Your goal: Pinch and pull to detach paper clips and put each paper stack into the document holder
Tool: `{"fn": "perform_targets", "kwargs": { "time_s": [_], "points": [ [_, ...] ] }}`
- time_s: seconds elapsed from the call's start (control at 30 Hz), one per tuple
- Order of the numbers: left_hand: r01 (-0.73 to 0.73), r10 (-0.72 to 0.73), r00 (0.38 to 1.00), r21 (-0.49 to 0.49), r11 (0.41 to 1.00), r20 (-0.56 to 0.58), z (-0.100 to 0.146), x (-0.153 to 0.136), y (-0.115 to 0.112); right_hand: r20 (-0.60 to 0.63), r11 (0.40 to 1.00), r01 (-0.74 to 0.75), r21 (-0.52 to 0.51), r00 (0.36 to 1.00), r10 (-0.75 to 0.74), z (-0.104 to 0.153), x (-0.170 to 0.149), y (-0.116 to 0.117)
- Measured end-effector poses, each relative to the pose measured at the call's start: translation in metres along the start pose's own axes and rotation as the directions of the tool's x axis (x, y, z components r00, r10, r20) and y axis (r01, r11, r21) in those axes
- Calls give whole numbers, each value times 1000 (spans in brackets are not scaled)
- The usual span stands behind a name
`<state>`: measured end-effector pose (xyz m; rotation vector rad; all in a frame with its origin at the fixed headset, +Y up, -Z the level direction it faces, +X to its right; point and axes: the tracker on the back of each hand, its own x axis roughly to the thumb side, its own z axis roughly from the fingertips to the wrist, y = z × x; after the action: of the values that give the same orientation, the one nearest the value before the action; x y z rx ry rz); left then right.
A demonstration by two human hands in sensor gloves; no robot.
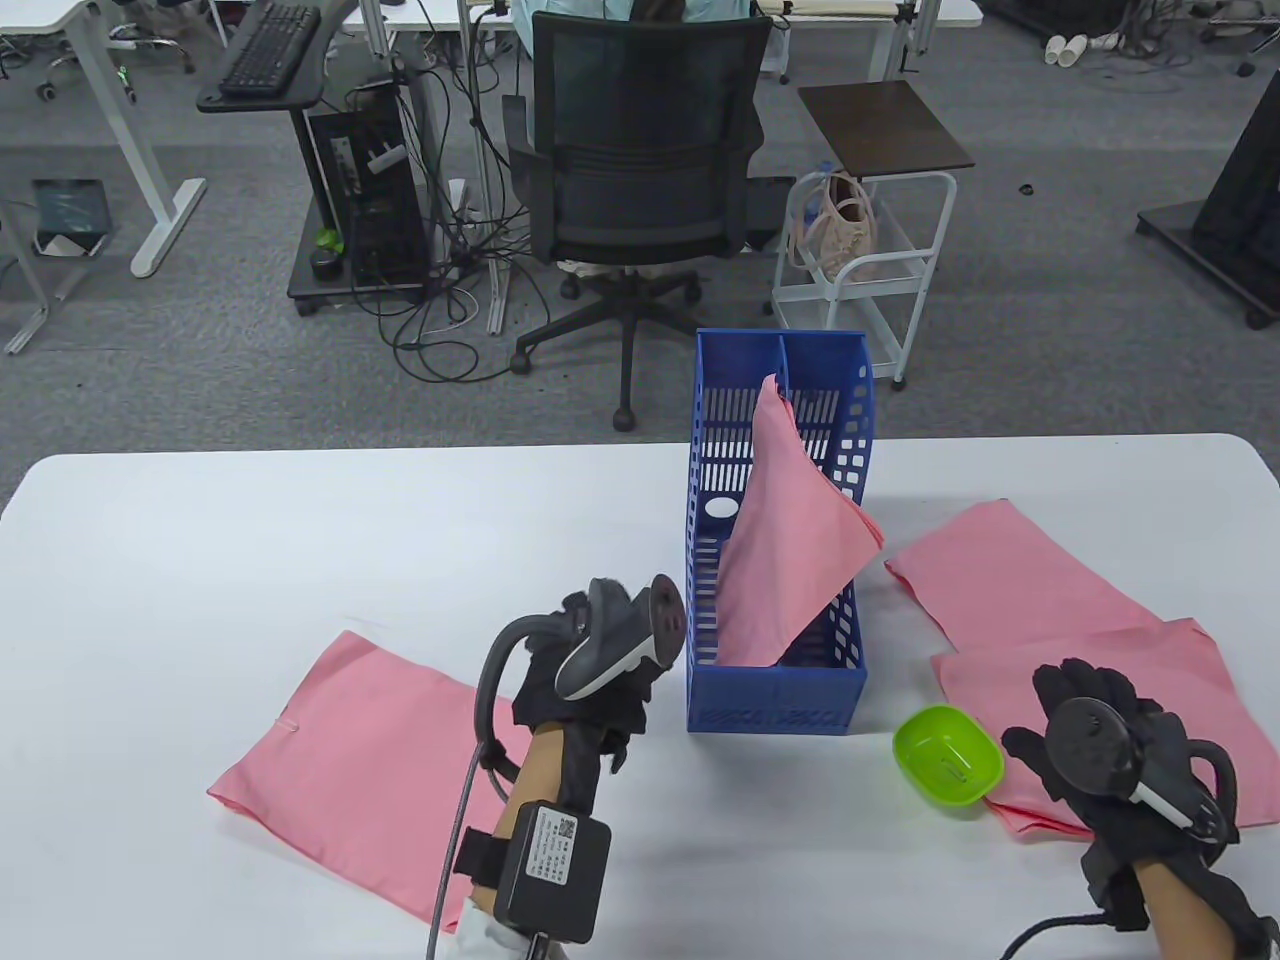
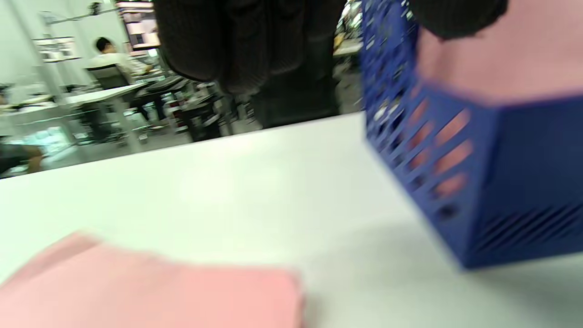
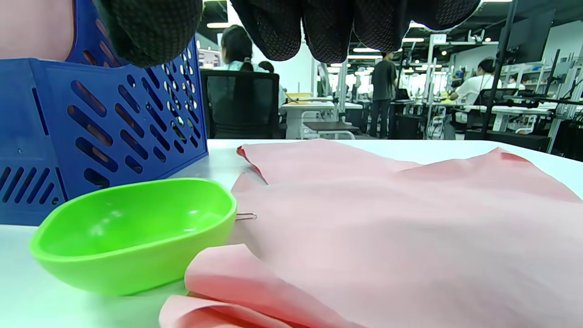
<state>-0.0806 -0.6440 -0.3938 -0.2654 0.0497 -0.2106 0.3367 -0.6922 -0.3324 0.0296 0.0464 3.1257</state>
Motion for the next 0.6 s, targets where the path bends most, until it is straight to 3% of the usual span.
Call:
{"fn": "perform_targets", "kwargs": {
  "time_s": [0.27, 0.43, 0.6],
  "points": [
    [156, -219, 957, -302, 940, -189, -9, -3, -83, 5, 999, -37, 17, 999, 37, 0, 4, 3],
    [42, -138, 970, -420, 907, -200, -14, -11, -114, 11, 999, -38, 26, 999, 38, 0, 4, 4],
    [40, -165, 957, -456, 889, -238, -21, -12, -132, 9, 999, -37, 36, 999, 36, 1, 5, 3]
  ]
}}
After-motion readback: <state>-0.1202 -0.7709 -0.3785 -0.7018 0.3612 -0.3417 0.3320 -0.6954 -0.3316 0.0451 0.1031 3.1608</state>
